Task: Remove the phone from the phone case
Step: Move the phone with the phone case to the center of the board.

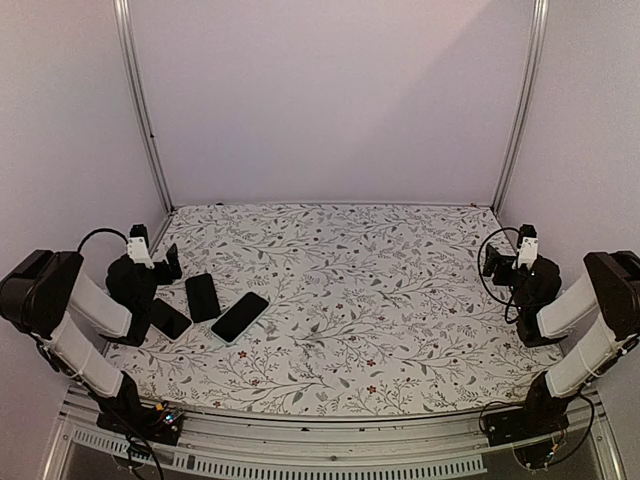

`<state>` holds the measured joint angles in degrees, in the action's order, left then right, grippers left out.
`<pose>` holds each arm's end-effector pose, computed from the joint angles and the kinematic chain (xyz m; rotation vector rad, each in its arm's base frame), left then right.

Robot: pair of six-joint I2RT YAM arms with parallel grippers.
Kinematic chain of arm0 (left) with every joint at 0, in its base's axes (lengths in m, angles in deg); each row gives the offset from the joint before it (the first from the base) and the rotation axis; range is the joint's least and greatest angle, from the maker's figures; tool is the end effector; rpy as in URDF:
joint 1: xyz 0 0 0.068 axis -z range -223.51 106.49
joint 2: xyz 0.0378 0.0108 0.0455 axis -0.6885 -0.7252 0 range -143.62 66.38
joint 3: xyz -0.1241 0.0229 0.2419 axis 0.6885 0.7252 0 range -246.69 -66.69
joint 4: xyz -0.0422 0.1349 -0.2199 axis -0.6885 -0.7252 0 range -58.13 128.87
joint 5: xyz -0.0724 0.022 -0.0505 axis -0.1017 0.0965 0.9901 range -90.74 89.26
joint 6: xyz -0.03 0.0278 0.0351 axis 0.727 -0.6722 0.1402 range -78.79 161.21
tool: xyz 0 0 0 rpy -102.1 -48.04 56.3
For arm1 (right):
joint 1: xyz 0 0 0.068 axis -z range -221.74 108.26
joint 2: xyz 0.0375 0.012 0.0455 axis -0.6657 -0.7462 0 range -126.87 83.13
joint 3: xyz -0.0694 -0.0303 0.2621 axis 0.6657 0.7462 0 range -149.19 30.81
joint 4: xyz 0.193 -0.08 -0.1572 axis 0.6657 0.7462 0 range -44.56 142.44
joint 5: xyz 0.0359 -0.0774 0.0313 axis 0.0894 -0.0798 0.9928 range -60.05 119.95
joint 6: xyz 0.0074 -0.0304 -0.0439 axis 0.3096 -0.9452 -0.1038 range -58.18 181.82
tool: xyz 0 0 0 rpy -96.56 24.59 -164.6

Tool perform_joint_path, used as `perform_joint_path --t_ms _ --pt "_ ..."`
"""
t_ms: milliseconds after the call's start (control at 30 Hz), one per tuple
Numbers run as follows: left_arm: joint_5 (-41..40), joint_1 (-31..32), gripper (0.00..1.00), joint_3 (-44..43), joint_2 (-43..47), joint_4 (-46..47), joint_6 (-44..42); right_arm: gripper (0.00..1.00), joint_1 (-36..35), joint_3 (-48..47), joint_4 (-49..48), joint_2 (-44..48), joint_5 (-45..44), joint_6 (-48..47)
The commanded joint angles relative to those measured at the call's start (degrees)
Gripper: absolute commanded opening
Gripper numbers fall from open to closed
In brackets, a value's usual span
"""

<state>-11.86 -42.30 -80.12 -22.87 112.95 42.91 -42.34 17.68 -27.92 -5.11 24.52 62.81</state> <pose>0.2437 0.0016 0.1514 -0.1572 1.5941 0.1158 0.2422 -0.0008 0.1526 0.0789 1.5995 -0.0542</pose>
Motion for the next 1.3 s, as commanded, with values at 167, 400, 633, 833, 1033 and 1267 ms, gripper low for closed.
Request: perform_joint_path --t_ms 167,400,633,833,1033,1267 --pt "0.54 -0.57 0.99 0.16 -0.23 1.77 -0.55 0.99 0.17 -0.76 -1.57 -0.60 0.59 -0.37" --pt "0.53 -0.60 0.99 0.16 -0.22 1.77 -0.55 0.99 0.17 -0.68 -1.59 -0.52 0.50 -0.38" --pt "-9.11 1.74 1.00 -9.68 6.84 -19.78 0.22 0.99 0.08 -11.30 22.65 8.04 -0.16 -1.96" --pt "-9.60 6.79 0.99 -17.11 18.47 -37.23 11.46 0.99 -6.82 -19.16 34.88 14.58 -1.69 4.12" --pt "-6.95 15.99 0.99 -26.82 23.71 -58.63 12.80 0.99 -18.45 -27.51 50.67 15.07 -6.54 4.75" --pt "-14.63 24.63 0.99 -31.26 29.43 -79.15 15.93 0.99 -27.44 -30.57 62.89 16.92 -20.10 5.01"
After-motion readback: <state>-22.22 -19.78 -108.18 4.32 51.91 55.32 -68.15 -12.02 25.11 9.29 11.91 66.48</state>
